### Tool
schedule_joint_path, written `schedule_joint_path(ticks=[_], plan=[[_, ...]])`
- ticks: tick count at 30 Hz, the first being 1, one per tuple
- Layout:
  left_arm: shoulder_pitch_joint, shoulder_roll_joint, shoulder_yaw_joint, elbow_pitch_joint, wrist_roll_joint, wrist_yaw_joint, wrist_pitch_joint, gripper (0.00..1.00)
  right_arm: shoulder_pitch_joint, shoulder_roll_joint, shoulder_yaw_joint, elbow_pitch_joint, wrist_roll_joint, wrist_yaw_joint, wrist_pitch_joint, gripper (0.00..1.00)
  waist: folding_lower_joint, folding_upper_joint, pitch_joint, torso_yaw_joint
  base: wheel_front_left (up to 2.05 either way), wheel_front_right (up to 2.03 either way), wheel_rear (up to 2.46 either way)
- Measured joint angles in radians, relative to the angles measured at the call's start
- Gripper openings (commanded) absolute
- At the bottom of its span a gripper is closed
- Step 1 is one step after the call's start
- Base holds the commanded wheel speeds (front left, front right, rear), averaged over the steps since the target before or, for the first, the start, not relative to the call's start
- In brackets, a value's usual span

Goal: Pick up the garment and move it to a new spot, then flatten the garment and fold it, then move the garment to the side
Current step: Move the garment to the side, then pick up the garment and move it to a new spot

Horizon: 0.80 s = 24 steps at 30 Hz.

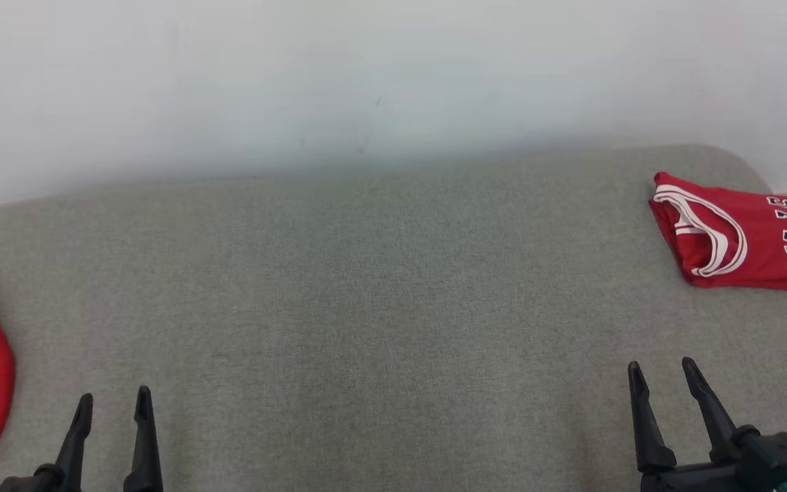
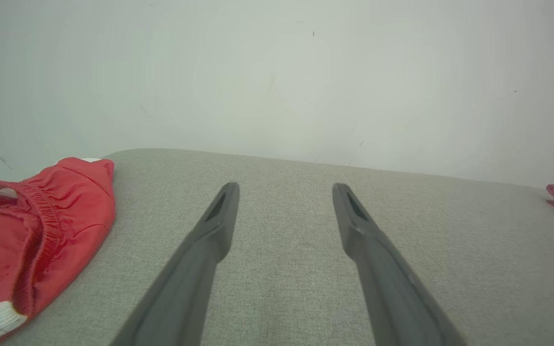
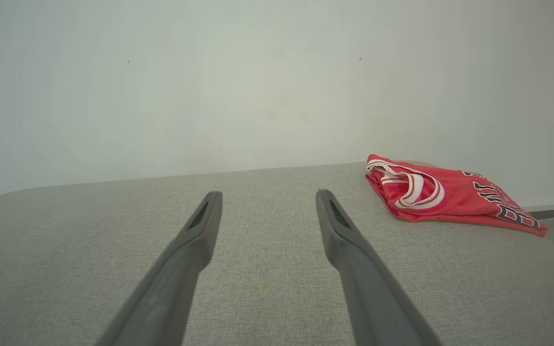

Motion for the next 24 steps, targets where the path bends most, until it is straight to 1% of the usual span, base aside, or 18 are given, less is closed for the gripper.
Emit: schedule_joint_path(ticks=[7, 18, 24], plan=[[0.002, 0.02, -0.019, 0.016, -0.003, 0.0, 0.0, 1.0, 0.009, 0.008, -0.008, 0.002, 0.0, 0.0, 0.001, 1.0, 0.0002, 0.0, -0.015, 0.0, 0.0, 0.0, 0.0], [0.001, 0.021, -0.025, 0.035, -0.002, 0.0, 0.0, 1.0, 0.008, 0.011, -0.007, 0.024, 0.005, 0.0, -0.001, 1.0, 0.0003, 0.0, -0.024, 0.014, 0.0, 0.0, 0.0], [-0.021, 0.016, -0.021, 0.041, 0.001, 0.0, 0.0, 1.0, 0.019, 0.014, -0.002, 0.03, 0.009, 0.0, -0.005, 1.0, 0.0003, 0.0001, -0.021, 0.045, 0.0, 0.0, 0.0]])
